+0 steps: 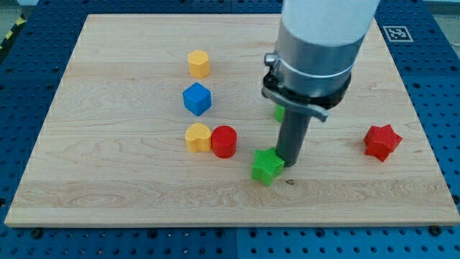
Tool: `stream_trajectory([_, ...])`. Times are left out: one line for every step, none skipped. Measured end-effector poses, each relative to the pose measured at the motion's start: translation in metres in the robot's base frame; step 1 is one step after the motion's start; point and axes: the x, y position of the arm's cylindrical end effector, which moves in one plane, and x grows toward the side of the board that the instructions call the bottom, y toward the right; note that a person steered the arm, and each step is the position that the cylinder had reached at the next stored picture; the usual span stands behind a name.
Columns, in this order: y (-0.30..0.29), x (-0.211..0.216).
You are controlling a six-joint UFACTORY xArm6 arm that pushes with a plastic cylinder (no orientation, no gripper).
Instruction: Slide the red circle and heart slightly towards the left side of the board
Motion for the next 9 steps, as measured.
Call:
stream_trajectory([-0.012, 0.027])
stream_trajectory([-0.012, 0.033])
stream_trajectory([-0.001, 0.015])
stream_trajectory([0.002, 0.001])
stream_trajectory([-0.003, 0.001])
stream_trajectory([-0.017, -0.016])
stream_trajectory([-0.042, -0.024])
stream_trajectory([-0.080, -0.024])
stream_trajectory([-0.116, -0.025])
